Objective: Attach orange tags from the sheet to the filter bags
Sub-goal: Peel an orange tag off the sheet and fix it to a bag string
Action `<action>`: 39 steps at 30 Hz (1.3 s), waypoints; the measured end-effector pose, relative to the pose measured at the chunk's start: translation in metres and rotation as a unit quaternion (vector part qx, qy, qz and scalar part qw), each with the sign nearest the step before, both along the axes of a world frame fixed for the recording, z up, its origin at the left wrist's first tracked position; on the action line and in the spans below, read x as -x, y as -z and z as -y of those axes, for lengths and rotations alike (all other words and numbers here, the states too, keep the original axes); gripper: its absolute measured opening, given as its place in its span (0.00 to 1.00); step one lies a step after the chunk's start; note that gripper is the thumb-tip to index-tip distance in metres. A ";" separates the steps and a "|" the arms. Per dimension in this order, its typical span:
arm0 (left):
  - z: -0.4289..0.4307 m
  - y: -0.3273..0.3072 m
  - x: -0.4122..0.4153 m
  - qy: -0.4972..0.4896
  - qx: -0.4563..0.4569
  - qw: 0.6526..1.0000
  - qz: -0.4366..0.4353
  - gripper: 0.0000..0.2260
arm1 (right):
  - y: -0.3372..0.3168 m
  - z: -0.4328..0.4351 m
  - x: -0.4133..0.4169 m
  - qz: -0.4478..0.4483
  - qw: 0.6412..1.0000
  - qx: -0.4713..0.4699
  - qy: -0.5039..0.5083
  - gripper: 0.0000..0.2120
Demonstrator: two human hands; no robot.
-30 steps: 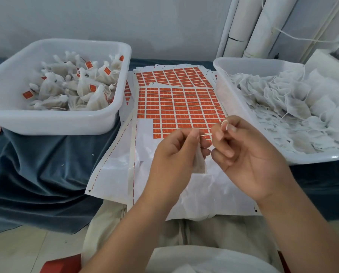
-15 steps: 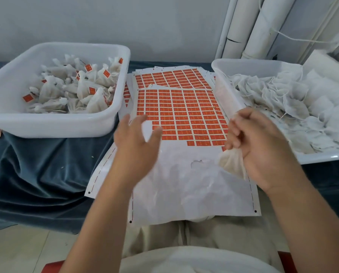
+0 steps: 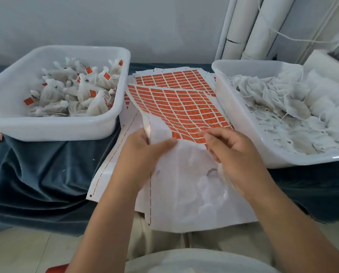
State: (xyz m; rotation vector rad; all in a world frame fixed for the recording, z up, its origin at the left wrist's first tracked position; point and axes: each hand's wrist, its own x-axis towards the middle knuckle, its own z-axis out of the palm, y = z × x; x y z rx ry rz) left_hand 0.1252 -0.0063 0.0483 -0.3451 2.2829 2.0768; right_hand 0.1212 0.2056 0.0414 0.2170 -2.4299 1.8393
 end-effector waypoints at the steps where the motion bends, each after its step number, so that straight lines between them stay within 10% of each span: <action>1: -0.004 -0.001 -0.002 0.005 0.036 0.999 -0.027 0.13 | -0.004 0.003 -0.004 -0.035 0.999 -0.023 0.006 0.07; 20: 0.010 -0.019 -0.013 0.166 0.156 0.973 -0.033 0.07 | -0.005 0.027 -0.010 -0.310 0.879 -0.362 -0.002 0.10; 33: 0.035 -0.008 0.002 0.127 0.248 0.957 0.080 0.10 | -0.018 -0.006 -0.003 -0.144 0.979 -0.059 0.133 0.07; 39: 0.042 -0.024 -0.012 0.099 0.581 0.802 0.098 0.36 | -0.028 -0.009 -0.008 -0.034 0.982 0.166 0.083 0.12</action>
